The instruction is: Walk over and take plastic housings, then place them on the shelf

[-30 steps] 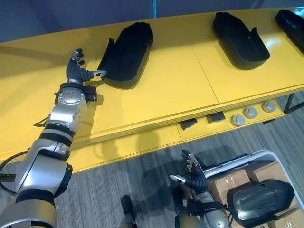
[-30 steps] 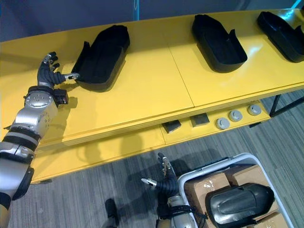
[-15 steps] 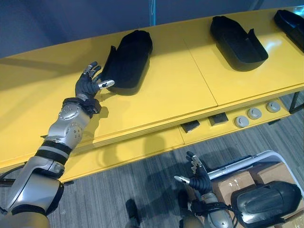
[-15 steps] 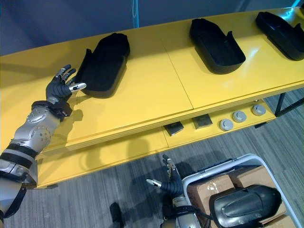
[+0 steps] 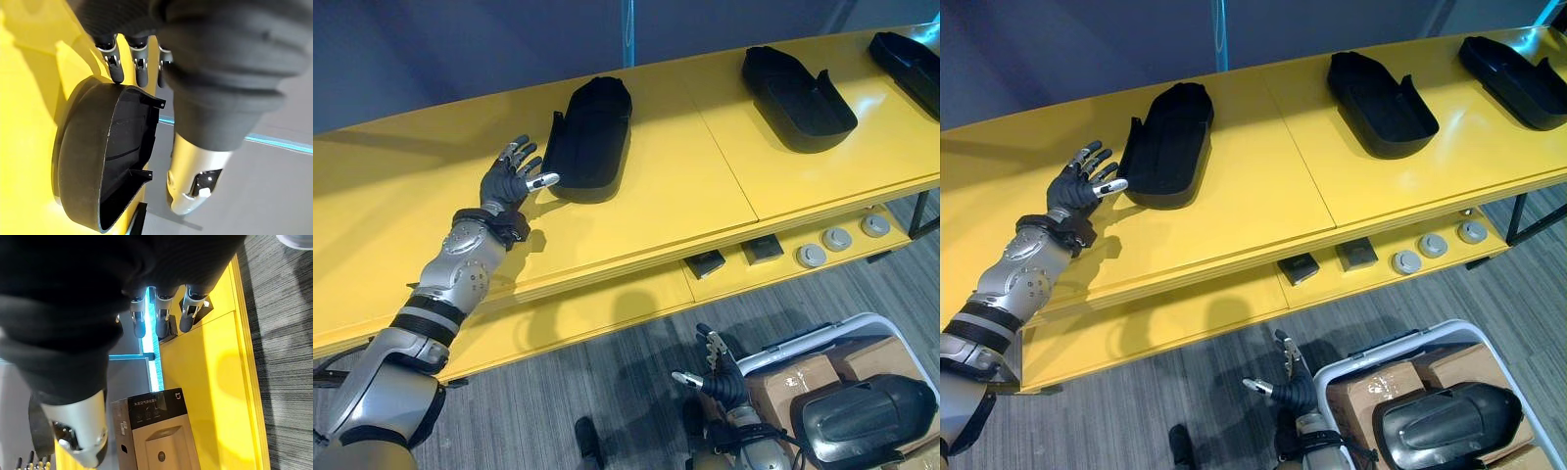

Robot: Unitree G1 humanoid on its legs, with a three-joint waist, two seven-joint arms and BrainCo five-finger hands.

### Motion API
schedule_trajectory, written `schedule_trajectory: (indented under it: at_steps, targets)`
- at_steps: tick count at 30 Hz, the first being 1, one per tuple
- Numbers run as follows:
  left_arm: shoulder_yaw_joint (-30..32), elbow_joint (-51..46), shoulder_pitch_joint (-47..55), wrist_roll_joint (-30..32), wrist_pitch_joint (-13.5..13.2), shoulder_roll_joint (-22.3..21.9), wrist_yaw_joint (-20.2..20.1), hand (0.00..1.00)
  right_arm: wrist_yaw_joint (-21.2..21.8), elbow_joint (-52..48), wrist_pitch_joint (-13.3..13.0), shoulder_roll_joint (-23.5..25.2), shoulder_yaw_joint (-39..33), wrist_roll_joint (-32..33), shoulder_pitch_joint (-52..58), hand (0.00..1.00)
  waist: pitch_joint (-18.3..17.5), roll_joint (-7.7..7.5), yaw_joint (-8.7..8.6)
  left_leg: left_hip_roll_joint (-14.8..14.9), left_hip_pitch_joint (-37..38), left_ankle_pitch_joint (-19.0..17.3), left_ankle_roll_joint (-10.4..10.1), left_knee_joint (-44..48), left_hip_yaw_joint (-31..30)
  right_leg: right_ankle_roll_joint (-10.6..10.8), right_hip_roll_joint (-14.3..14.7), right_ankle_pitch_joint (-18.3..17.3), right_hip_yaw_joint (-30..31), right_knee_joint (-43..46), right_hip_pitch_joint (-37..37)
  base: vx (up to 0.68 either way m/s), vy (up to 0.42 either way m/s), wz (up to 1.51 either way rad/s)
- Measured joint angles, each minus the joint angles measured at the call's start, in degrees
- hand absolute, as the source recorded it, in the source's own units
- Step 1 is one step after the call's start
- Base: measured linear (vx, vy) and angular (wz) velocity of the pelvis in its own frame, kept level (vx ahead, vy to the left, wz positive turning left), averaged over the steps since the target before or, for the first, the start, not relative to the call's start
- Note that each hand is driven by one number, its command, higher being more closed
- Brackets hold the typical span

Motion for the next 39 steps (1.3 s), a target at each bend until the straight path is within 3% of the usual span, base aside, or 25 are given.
schedule_trajectory:
  at_steps: [19, 33, 35, 37, 39]
  targets:
    - [-2.17, -0.49, -3.07, -1.10, -0.87, -5.94, 0.06, 0.00, 0.00, 0.09, 0.05, -0.06, 0.16, -0.18, 0.00, 0.00, -0.37, -0.04, -0.40, 0.00, 0.13, 0.29, -0.08, -0.45, -0.61, -0.06, 0.08, 0.28, -0.65, -0.65, 0.59, 0.00, 0.039, 0.01]
    - [-2.48, -0.32, -3.92, -0.57, -0.95, -7.22, 1.11, 0.00, -0.06, 0.62, 0.11, -0.43, 0.12, -0.26, -0.20, 0.00, -0.38, -0.06, -0.39, 0.01, 0.53, 0.31, -0.06, -0.52, -0.69, -0.08, 0.10, 0.30, -0.69, -0.65, 1.00, 0.00, 0.003, 0.00]
    - [0.40, -2.65, -2.46, 2.21, -1.37, -8.12, 3.60, 0.00, -0.31, 0.97, 0.11, -0.45, -0.23, -1.13, -0.71, 0.00, -0.39, -0.09, -0.29, 0.00, 0.62, 0.35, -0.01, -0.51, -0.83, -0.07, 0.10, 0.29, -0.83, -0.66, 1.18, 0.00, 0.000, 0.02]
    - [10.78, -15.85, 8.07, 11.06, -4.03, -11.66, 7.52, 0.00, -1.13, 2.47, 0.11, -0.04, -2.07, -1.97, -1.24, 0.00, -0.55, -0.09, -0.14, 0.04, 2.00, 0.34, -0.01, -0.49, -0.74, -0.03, 0.13, 0.24, -0.68, -0.70, 2.53, 0.01, 0.008, -0.04]
    - [17.37, -24.31, 16.68, 19.87, -5.85, -16.02, 10.93, 0.00, -1.79, 2.56, 0.02, 0.10, -4.38, -2.89, -1.21, 0.00, -1.05, -0.06, 0.25, 0.29, 3.30, -0.21, -0.43, -0.12, -0.42, 0.03, 0.35, 0.17, -0.37, -0.59, 3.50, 0.04, 0.022, -0.18]
